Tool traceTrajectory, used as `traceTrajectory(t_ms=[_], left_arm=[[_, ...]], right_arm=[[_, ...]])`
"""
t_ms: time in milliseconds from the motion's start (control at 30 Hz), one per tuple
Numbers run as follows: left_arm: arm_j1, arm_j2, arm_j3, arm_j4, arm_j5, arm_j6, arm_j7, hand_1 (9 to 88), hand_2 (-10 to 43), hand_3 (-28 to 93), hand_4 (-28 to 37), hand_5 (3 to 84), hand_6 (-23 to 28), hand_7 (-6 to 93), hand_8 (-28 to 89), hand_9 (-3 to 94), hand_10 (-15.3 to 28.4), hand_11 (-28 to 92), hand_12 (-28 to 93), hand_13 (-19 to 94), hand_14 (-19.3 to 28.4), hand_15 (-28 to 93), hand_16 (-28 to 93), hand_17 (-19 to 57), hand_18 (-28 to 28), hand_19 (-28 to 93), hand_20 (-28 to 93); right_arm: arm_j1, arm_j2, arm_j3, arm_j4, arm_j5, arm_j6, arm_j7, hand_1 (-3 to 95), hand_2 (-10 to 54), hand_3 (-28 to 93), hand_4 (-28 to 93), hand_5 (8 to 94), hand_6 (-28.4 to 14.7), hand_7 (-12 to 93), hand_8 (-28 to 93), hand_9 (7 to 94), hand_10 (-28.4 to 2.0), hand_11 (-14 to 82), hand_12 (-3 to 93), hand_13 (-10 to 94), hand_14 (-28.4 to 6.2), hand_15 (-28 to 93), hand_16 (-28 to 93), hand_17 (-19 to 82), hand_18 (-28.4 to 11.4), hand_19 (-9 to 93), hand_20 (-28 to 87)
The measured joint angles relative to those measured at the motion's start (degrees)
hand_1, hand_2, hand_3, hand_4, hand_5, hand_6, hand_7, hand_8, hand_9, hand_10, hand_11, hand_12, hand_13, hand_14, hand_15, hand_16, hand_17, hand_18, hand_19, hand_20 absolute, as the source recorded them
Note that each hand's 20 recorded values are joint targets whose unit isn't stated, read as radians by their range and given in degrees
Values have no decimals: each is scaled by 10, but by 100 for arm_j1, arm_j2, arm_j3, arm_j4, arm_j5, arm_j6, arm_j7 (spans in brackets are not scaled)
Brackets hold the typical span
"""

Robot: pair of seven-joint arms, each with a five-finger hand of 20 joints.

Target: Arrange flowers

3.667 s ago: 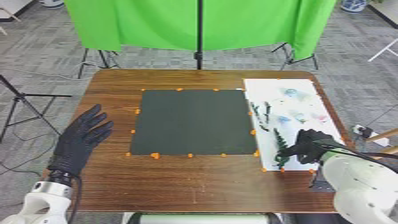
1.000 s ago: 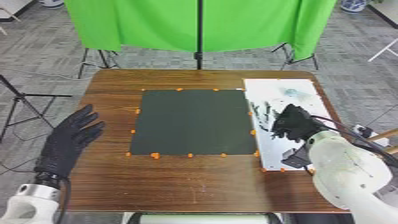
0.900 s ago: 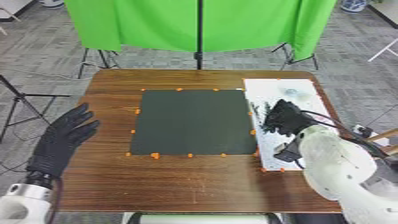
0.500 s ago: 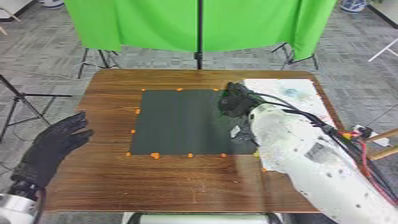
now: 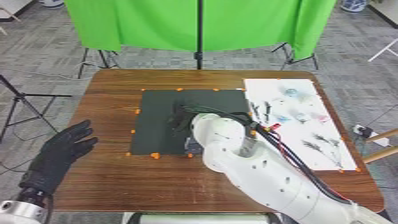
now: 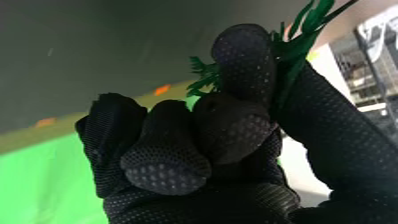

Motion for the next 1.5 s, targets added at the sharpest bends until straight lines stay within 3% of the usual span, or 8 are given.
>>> traceTrajectory(t_ms=[200,433,700,1200,1300,1500], left_arm=[[-140,115,150,73,-19,-12,-176,249,-28,702,-282,303,39,195,-103,262,112,200,153,221,149,358,-29,-82,221,517,6],[-557,290,351,240,-29,-133,-492,248,-27,702,-283,303,40,193,-102,261,112,200,152,220,149,358,-28,-82,222,517,7],[-684,310,419,285,-30,-232,-513,249,-25,700,-283,302,39,193,-101,261,112,200,152,219,150,358,-29,-82,221,516,7],[-971,384,573,417,-48,-408,-699,248,-27,702,-283,302,40,193,-102,260,112,199,153,219,149,358,-29,-83,221,517,7],[-987,388,574,417,-49,-418,-703,248,-26,702,-283,302,40,192,-101,260,112,199,152,219,149,358,-29,-83,221,517,7],[-990,390,577,423,-50,-421,-692,248,-26,701,-283,301,40,191,-100,260,112,199,153,219,149,357,-28,-83,221,517,7]], right_arm=[[-29,-378,-152,323,-22,-49,172,315,-23,932,-56,871,-61,568,49,917,-86,593,315,906,-42,732,264,621,-175,932,662],[-96,-630,-302,454,-124,7,359,309,-19,932,-63,876,-56,569,33,918,-82,591,314,907,-40,731,266,623,-174,932,661],[-308,-709,-347,485,-301,228,384,306,-15,932,-82,875,-51,577,16,919,-75,588,317,908,-38,730,268,625,-172,932,661],[-356,-825,-430,616,-399,565,485,304,-7,932,-125,892,-33,575,-44,917,-71,587,317,909,-34,726,273,626,-169,932,656],[-355,-829,-448,616,-397,581,487,345,-64,906,-170,822,-45,629,86,936,-69,558,285,936,-37,670,281,634,-187,932,599],[-351,-831,-461,611,-405,541,486,350,-79,874,-214,789,-24,657,86,937,-67,537,297,937,-37,647,301,625,-184,932,586]])
